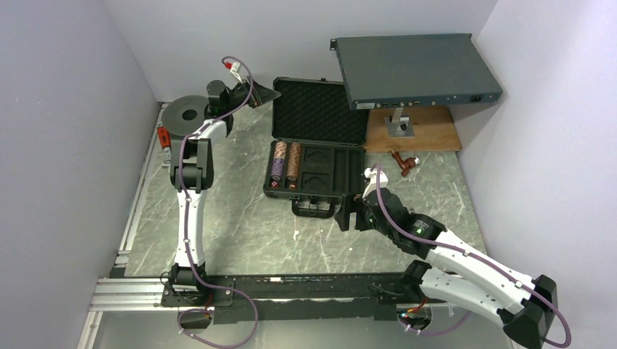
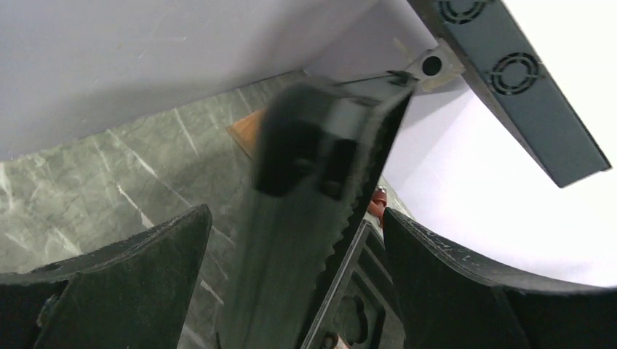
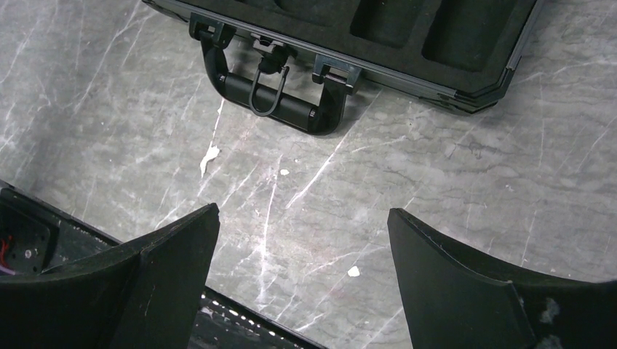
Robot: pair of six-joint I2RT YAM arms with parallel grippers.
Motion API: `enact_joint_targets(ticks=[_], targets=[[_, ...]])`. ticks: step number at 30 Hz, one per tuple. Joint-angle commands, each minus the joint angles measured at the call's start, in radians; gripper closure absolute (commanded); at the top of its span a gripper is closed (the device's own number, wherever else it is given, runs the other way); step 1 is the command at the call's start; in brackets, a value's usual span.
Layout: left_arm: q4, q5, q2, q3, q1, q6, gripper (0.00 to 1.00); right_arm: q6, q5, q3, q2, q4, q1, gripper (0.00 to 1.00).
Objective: Pack up texas hold em set
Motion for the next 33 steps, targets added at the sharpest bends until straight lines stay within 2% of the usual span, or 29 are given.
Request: enact_joint_targets(ticks=[1,3,7,15,20,27,33], targets=[[-0.093,-0.081,-0.066,-0.027,-0.024,0.118,0.05,-0.007,0.007,0.023,0.001,0.011,-0.001,0.11],[-0.083,-0.075,-0.045,0.012,-0.024,0.091,0.05,-0.006,0.01,0.022,-0.001,0.009,-0.001,0.11],[0.056,-0.037,0.007,0.057,-0.029,-0.03,0.08,-0.006,0.012,0.019,0.001,0.011,-0.001,0.11],[0.219,0.112,0.072,0.146,-0.039,-0.191,0.14,-0.007,0.013,0.017,0.012,0.014,-0.001,0.11],[0.285,0.158,0.027,0.069,-0.04,-0.223,0.19,-0.006,0.011,0.015,0.022,0.014,-0.001,0.11],[0.296,0.193,-0.069,-0.041,-0.04,-0.195,0.2,-0.011,0.017,0.018,0.034,0.013,-0.001,0.12],[0.396,0.21,-0.101,-0.086,-0.04,-0.266,0.21,-0.041,-0.057,0.06,-0.025,0.033,-0.001,0.12]])
